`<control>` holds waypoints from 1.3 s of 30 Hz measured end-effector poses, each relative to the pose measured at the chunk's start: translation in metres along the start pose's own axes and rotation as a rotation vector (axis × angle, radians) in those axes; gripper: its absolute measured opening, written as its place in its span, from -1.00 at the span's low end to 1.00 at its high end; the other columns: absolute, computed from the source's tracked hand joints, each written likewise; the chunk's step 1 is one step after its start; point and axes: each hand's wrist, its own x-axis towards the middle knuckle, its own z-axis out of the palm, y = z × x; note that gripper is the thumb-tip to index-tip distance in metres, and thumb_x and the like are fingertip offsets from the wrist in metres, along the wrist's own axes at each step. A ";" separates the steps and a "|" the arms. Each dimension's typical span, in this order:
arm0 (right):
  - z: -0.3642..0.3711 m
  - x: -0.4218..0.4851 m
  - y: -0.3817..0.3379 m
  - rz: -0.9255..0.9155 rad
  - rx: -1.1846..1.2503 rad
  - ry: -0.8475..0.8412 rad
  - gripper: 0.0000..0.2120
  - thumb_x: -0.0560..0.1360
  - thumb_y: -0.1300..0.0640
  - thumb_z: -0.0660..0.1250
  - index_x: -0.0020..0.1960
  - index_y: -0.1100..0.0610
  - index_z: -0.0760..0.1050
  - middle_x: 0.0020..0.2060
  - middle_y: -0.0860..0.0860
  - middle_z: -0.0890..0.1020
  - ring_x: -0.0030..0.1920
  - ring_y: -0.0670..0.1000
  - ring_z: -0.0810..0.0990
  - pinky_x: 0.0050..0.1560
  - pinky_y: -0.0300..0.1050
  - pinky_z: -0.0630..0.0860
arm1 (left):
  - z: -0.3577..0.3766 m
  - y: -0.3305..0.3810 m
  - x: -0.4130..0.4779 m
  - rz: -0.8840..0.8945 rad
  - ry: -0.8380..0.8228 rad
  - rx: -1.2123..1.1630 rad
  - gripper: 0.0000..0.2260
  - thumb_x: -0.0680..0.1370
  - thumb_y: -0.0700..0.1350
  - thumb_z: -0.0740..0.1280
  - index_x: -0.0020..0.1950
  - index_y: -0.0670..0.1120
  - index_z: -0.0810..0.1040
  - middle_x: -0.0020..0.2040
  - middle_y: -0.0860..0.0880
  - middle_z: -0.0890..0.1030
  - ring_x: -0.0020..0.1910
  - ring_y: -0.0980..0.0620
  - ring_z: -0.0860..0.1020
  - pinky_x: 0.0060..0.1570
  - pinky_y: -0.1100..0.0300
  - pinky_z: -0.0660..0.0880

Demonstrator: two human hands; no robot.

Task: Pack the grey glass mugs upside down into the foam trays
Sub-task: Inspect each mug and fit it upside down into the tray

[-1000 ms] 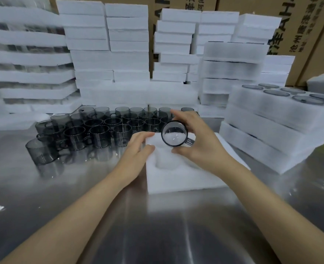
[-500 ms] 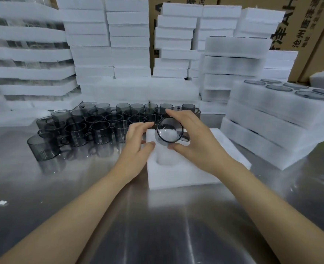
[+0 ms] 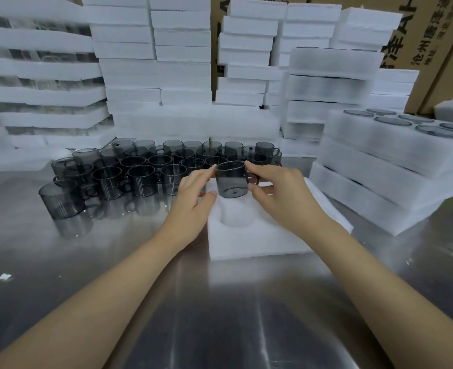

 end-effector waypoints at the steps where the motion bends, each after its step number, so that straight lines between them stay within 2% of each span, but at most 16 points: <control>1: -0.001 0.000 0.001 0.010 0.011 0.009 -0.62 0.51 0.33 0.34 0.32 0.20 0.50 0.00 0.09 0.68 -0.01 0.02 0.63 0.00 -0.52 0.45 | 0.000 0.001 -0.001 -0.019 -0.020 0.000 -0.55 0.63 -0.25 0.16 0.50 0.01 0.27 0.21 0.30 0.36 0.29 0.24 0.26 0.08 0.66 0.14; 4: -0.005 0.000 0.002 0.035 0.033 0.030 -0.64 0.46 0.32 0.41 0.25 0.20 0.56 -0.04 0.12 0.71 0.00 0.06 0.67 0.12 -0.28 0.48 | -0.002 0.002 -0.003 -0.090 -0.122 -0.074 -0.44 0.56 -0.08 0.19 0.55 0.10 0.13 0.28 0.29 0.32 0.33 0.29 0.25 0.15 0.64 0.11; 6: -0.004 -0.001 0.000 0.020 0.018 0.062 -0.66 0.42 0.30 0.47 0.19 0.23 0.59 -0.09 0.13 0.71 -0.04 0.08 0.68 0.09 -0.25 0.48 | -0.003 0.004 -0.004 -0.117 -0.194 -0.111 -0.33 0.48 0.01 0.17 0.57 0.14 0.01 0.40 0.27 0.23 0.32 0.52 0.15 0.14 0.66 0.07; 8: 0.000 -0.003 -0.003 -0.025 -0.023 0.080 -0.68 0.37 0.28 0.52 0.11 0.27 0.63 -0.18 0.14 0.72 -0.14 0.09 0.69 0.00 -0.25 0.49 | -0.003 0.006 -0.005 -0.117 -0.222 -0.111 -0.30 0.48 0.04 0.16 0.58 0.15 -0.06 0.48 0.26 0.13 0.26 0.66 0.02 0.22 0.56 0.02; 10: 0.003 -0.004 -0.005 -0.042 -0.066 0.064 -0.70 0.35 0.23 0.55 0.06 0.26 0.66 -0.23 0.14 0.71 -0.19 0.11 0.68 -0.06 -0.15 0.50 | -0.002 0.009 -0.006 -0.100 -0.211 -0.105 -0.30 0.48 0.03 0.15 0.58 0.12 -0.06 0.52 0.23 0.08 0.30 0.63 0.00 0.33 0.38 -0.01; 12: 0.003 -0.003 -0.005 -0.002 -0.081 0.032 -0.69 0.36 0.15 0.55 0.08 0.18 0.67 -0.20 0.08 0.72 -0.13 0.08 0.68 -0.03 -0.03 0.54 | -0.003 0.012 -0.007 -0.072 -0.184 -0.114 -0.32 0.48 -0.03 0.16 0.58 0.08 -0.01 0.51 0.19 0.10 0.39 0.50 0.04 0.40 0.29 0.02; 15: -0.001 -0.003 -0.004 0.018 -0.121 -0.057 -0.72 0.39 0.02 0.52 0.08 0.02 0.67 -0.12 -0.07 0.72 -0.02 0.00 0.65 0.04 0.00 0.54 | -0.003 0.014 -0.008 -0.050 -0.166 -0.113 -0.32 0.48 -0.09 0.16 0.56 0.13 -0.01 0.52 0.17 0.15 0.47 0.32 0.08 0.49 0.13 0.04; 17: -0.002 -0.003 -0.004 -0.007 -0.089 -0.082 -0.72 0.41 0.04 0.50 0.11 0.00 0.66 -0.13 -0.10 0.71 0.01 -0.07 0.64 0.11 -0.02 0.52 | -0.004 0.014 -0.009 -0.034 -0.154 -0.104 -0.31 0.48 -0.11 0.16 0.57 0.11 -0.03 0.52 0.20 0.16 0.49 0.26 0.10 0.50 0.08 0.08; 20: -0.003 -0.005 -0.004 0.008 0.017 -0.065 -0.65 0.43 0.12 0.48 0.21 -0.02 0.59 -0.26 -0.15 0.70 -0.03 -0.22 0.63 0.13 -0.17 0.51 | -0.003 0.014 -0.010 0.008 -0.141 -0.120 -0.30 0.49 -0.16 0.16 0.57 0.08 -0.06 0.54 0.20 0.12 0.50 0.30 0.08 0.50 0.15 0.07; 23: -0.003 -0.004 -0.002 0.062 0.091 -0.086 -0.63 0.45 0.14 0.47 0.24 0.01 0.58 -0.29 -0.17 0.69 -0.07 -0.29 0.61 0.11 -0.32 0.46 | -0.002 0.013 -0.010 0.049 -0.111 -0.118 -0.38 0.50 -0.18 0.16 0.55 0.03 0.08 0.54 0.15 0.15 0.48 0.28 0.15 0.47 0.14 0.16; 26: -0.003 -0.003 -0.002 0.089 0.043 -0.114 -0.64 0.45 0.09 0.47 0.24 0.02 0.58 -0.20 -0.14 0.71 0.01 -0.23 0.59 0.15 -0.18 0.46 | -0.002 0.010 -0.008 0.090 -0.095 -0.101 -0.49 0.49 -0.21 0.16 0.46 -0.10 0.27 0.49 0.04 0.25 0.49 0.16 0.20 0.48 0.08 0.17; 30: -0.001 -0.002 -0.001 0.064 -0.066 -0.134 -0.71 0.46 0.02 0.43 0.17 -0.02 0.57 -0.02 -0.11 0.58 0.06 -0.08 0.52 0.07 0.03 0.52 | -0.002 0.007 -0.007 0.094 -0.107 -0.070 -0.50 0.48 -0.20 0.16 0.44 -0.10 0.33 0.47 0.06 0.31 0.47 0.20 0.22 0.48 0.14 0.16; 35: 0.000 -0.002 -0.002 0.047 -0.161 -0.163 -0.77 0.48 -0.01 0.37 0.11 -0.01 0.47 0.17 -0.19 0.44 0.00 -0.14 0.42 -0.07 -0.02 0.49 | -0.005 0.007 -0.005 0.088 -0.115 -0.036 -0.52 0.46 -0.20 0.16 0.40 -0.06 0.37 0.43 0.06 0.35 0.42 0.25 0.27 0.42 0.29 0.19; 39: -0.003 -0.002 -0.003 0.080 -0.167 -0.244 -0.79 0.51 -0.02 0.34 0.11 -0.04 0.42 0.17 -0.19 0.48 0.06 -0.03 0.50 0.00 0.03 0.50 | -0.009 0.005 -0.004 0.109 -0.113 0.043 -0.54 0.48 -0.19 0.17 0.38 -0.08 0.44 0.41 0.08 0.40 0.41 0.26 0.30 0.36 0.42 0.17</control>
